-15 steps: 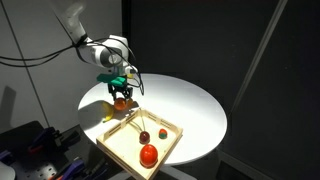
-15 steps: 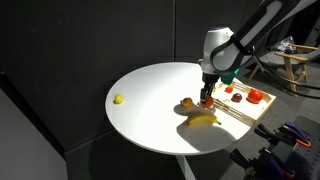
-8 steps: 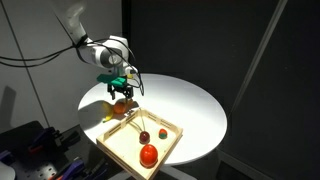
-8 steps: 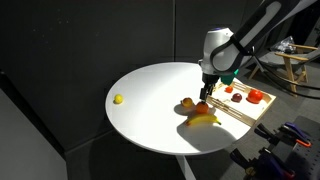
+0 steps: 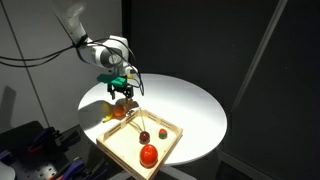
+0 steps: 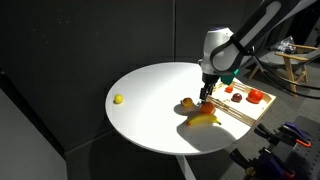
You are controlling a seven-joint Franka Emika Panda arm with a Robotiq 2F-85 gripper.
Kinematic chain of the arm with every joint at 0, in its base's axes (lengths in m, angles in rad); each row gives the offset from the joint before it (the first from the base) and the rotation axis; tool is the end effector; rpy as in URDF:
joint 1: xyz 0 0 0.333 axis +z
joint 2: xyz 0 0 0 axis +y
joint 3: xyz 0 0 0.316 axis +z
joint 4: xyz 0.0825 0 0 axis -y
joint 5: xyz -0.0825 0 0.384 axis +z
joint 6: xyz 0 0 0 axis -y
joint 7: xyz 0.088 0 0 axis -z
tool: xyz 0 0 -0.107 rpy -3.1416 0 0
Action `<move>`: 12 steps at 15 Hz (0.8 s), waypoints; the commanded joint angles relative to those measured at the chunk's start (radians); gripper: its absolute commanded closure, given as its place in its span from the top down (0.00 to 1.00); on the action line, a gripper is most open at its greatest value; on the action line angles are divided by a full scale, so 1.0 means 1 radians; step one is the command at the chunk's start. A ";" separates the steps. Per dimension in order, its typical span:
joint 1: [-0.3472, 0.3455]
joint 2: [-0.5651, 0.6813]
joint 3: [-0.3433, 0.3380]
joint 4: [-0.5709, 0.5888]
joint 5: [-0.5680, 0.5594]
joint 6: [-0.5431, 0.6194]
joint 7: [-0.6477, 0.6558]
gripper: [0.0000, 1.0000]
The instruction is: Pick up the orange on the left side in the crate and put it on the table outside the crate
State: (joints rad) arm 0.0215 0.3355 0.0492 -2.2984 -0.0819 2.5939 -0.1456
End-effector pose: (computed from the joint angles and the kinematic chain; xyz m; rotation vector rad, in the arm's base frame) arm 0.5229 0.0394 0.1985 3.0859 0.4422 -0.0623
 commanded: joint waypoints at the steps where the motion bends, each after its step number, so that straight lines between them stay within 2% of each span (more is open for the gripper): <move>1: -0.002 -0.031 0.001 0.001 0.016 -0.043 0.014 1.00; 12: 0.011 -0.179 -0.022 -0.059 0.017 -0.093 0.202 1.00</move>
State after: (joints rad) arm 0.0232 0.2313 0.0390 -2.3123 -0.0808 2.5232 0.0106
